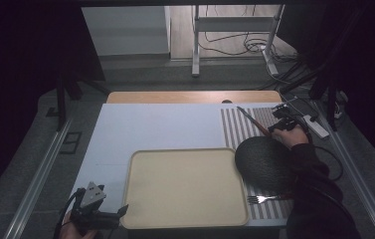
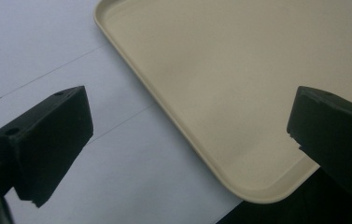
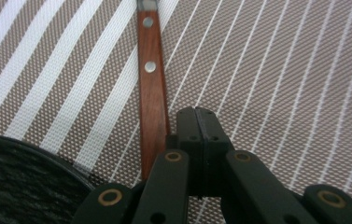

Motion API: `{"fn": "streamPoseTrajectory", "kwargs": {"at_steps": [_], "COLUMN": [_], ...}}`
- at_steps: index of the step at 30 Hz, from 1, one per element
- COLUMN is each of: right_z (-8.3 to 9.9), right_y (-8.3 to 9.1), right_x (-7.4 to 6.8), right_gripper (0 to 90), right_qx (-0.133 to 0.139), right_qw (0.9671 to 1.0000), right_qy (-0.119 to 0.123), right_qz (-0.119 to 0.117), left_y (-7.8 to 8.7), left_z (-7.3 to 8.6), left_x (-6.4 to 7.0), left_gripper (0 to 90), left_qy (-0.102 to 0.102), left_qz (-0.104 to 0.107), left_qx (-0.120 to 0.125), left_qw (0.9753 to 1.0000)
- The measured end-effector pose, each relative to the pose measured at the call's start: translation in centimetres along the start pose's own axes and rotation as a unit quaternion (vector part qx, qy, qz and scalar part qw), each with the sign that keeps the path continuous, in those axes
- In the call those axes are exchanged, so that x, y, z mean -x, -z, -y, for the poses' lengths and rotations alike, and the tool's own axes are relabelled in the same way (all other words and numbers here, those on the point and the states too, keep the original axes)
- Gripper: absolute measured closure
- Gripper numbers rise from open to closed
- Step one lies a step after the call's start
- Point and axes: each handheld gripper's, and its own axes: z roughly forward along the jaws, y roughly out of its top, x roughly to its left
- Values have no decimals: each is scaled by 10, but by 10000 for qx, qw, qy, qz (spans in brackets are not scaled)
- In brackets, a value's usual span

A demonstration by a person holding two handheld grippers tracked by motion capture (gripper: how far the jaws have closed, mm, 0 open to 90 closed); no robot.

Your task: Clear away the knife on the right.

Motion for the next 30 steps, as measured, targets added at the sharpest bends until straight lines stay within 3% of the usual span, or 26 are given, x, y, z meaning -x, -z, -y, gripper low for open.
{"fn": "streamPoseTrajectory", "kwargs": {"at_steps": [4,9,14,23,25,30], "right_z": [-2,-7,-12,-23,-25,-28], "right_y": [8,16,19,17,17,14], "right_x": [2,1,-4,-18,-20,-22], "right_gripper": [828,662,484,200,167,120], "right_qx": [154,318,400,290,305,200], "right_qw": [9998,9993,9991,9995,9991,9995], "right_qy": [-89,-200,-73,77,140,156], "right_qz": [11,23,-78,-97,-244,-203], "left_y": [0,0,-1,-1,-1,-1], "left_z": [0,0,0,-1,-1,-1], "left_x": [0,1,1,2,2,2], "left_gripper": [2,2,2,3,3,4], "left_qy": [-7,-23,-33,-67,-88,-115], "left_qz": [-7,-16,-26,-46,-53,-56], "left_qx": [-5,-21,-31,-50,-63,-80], "left_qw": [10000,10000,10000,10000,9999,9999]}}
